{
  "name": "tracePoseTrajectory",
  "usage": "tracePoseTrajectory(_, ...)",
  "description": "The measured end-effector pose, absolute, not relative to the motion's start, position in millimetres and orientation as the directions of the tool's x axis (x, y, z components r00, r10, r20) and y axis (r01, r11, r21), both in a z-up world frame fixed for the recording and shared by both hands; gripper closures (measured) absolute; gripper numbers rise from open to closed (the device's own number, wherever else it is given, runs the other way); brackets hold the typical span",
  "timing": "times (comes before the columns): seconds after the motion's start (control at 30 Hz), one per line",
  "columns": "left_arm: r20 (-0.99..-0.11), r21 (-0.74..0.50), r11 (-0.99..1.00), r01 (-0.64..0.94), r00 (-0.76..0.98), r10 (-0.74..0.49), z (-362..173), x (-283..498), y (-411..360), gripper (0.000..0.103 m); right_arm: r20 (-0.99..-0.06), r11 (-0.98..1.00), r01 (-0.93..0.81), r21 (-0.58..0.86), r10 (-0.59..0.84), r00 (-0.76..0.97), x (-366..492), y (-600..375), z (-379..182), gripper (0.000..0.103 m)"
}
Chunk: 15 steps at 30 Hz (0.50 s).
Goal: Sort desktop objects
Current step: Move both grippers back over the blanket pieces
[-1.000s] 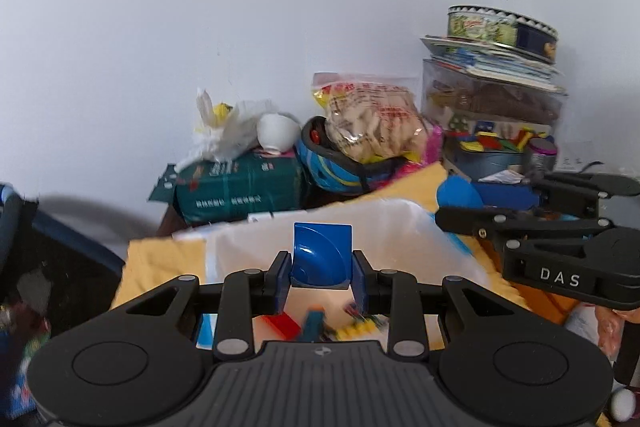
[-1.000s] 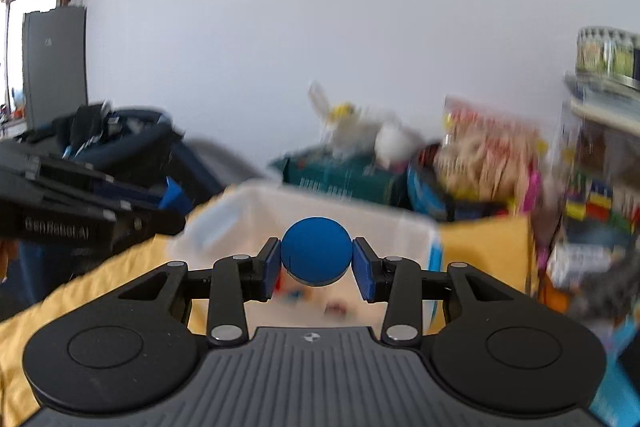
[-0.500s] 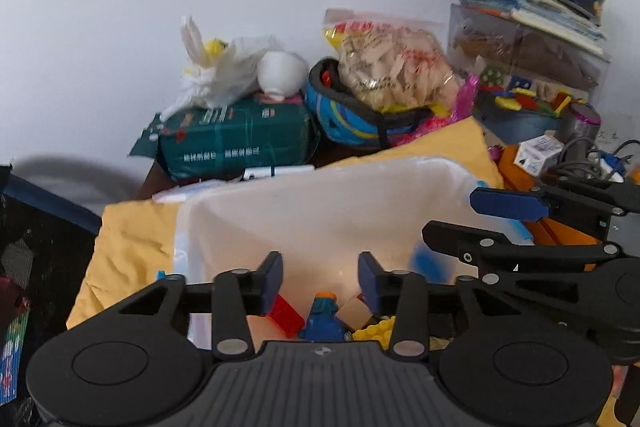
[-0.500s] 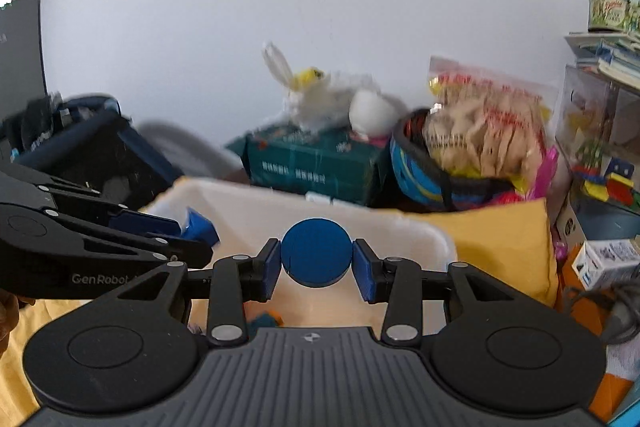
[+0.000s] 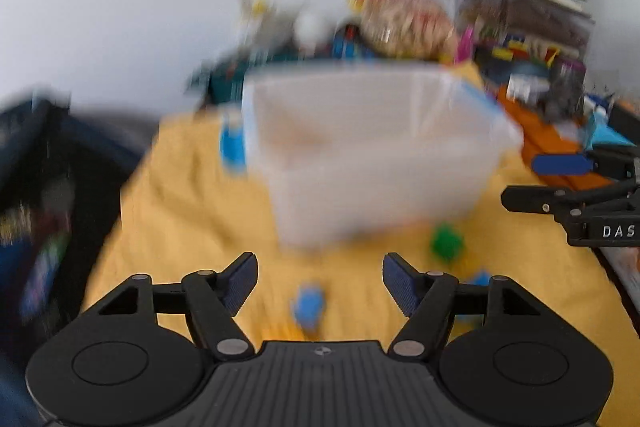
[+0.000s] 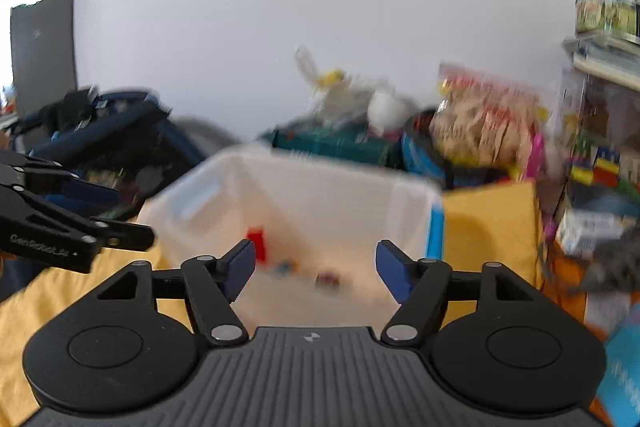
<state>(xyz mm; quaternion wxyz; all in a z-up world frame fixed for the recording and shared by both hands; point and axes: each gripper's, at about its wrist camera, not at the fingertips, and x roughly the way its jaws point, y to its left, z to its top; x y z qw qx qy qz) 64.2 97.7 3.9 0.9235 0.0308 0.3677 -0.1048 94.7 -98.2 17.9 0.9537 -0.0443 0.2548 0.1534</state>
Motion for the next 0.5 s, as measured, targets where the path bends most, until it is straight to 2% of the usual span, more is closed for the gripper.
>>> tracePoseTrajectory(0.1,-0.779,-0.086,0.972,0.219,0.593,-0.202,-33,44,102,0.031,-0.584,0.946,-0.324,0.022,0.276,0.763,78,-99,-10,0.033)
tracePoseTrajectory(0.17,-0.802,-0.117,0.969,0.219,0.554,-0.223,-49,30,104,0.031,-0.648,0.944,-0.328,0.038,0.273,0.711,67,-97,-32,0.036)
tracePoseTrajectory(0.3,-0.8,-0.167,0.965,0.203,0.544,-0.253,-64,14,111,0.031,-0.715,0.941,-0.336,0.046,0.266,0.647,48,-88,-59,0.049)
tracePoseTrajectory(0.4,-0.795,-0.164,0.973,0.16,0.562,-0.226,-64,16,118,0.031,-0.733,0.935,-0.354,0.035,0.264,0.626,43,-78,-70,0.056)
tracePoseTrajectory(0.5,-0.788,-0.17,0.975,0.141,0.575,-0.22,-62,15,119,0.031,-0.74,0.951,-0.282,0.126,0.279,0.612,49,-85,-74,0.06)
